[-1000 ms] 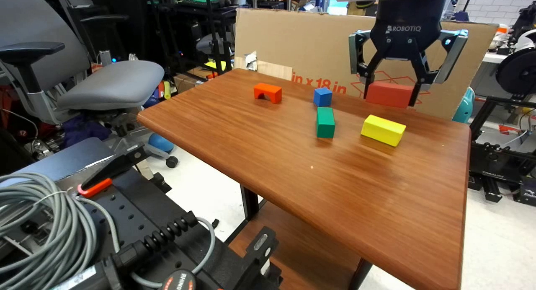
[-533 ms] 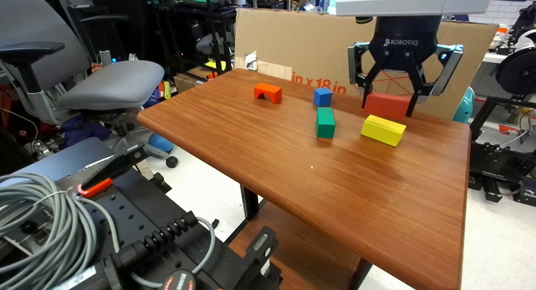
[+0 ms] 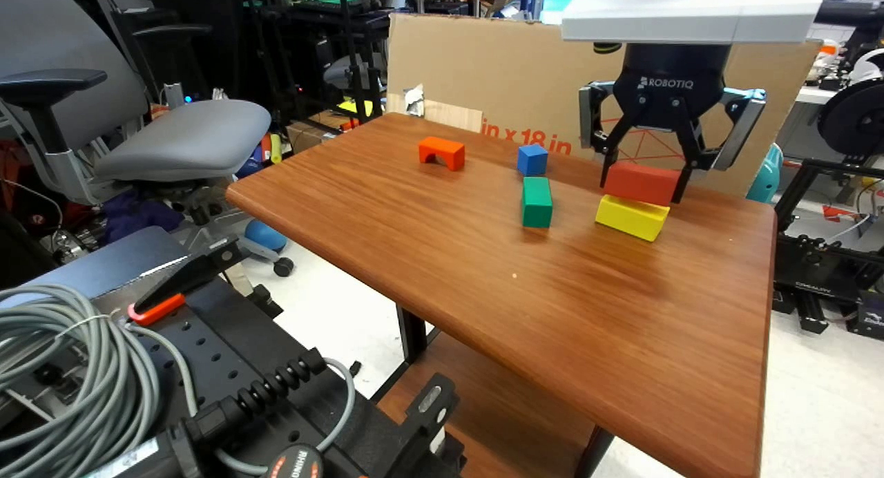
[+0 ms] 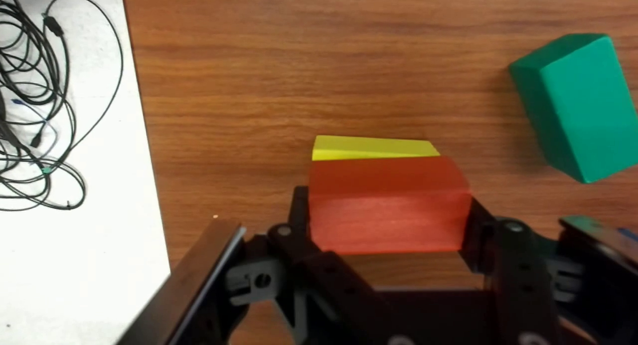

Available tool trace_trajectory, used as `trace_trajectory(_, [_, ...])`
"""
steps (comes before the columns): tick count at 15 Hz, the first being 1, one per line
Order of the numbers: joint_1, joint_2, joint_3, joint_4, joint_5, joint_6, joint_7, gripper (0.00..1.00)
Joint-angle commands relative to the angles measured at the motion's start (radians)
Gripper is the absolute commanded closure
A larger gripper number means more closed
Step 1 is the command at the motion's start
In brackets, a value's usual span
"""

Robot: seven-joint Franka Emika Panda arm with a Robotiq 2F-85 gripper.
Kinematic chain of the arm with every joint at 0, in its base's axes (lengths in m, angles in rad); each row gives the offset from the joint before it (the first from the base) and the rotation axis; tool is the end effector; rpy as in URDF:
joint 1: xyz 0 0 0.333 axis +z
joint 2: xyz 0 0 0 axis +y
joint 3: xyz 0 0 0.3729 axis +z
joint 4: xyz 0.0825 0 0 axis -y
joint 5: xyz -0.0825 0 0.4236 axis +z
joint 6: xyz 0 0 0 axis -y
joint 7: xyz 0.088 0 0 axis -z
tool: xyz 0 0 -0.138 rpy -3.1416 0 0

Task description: Pick up the pinch object from the table and put it on the yellow object

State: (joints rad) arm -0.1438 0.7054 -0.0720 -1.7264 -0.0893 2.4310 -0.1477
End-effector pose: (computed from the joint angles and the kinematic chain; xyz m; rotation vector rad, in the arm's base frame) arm 0.7150 -0.1543 0.1591 3.0382 0.0255 -0.0291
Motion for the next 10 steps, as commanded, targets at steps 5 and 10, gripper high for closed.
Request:
trace_trajectory(5, [-0.028, 0.041, 0.027, 0.060, 0.025, -0.066, -0.041, 0.58])
trace_trajectory(10, [-0.026, 0.044, 0.032, 0.073, 0.028, -0.088, -0.041, 0.02])
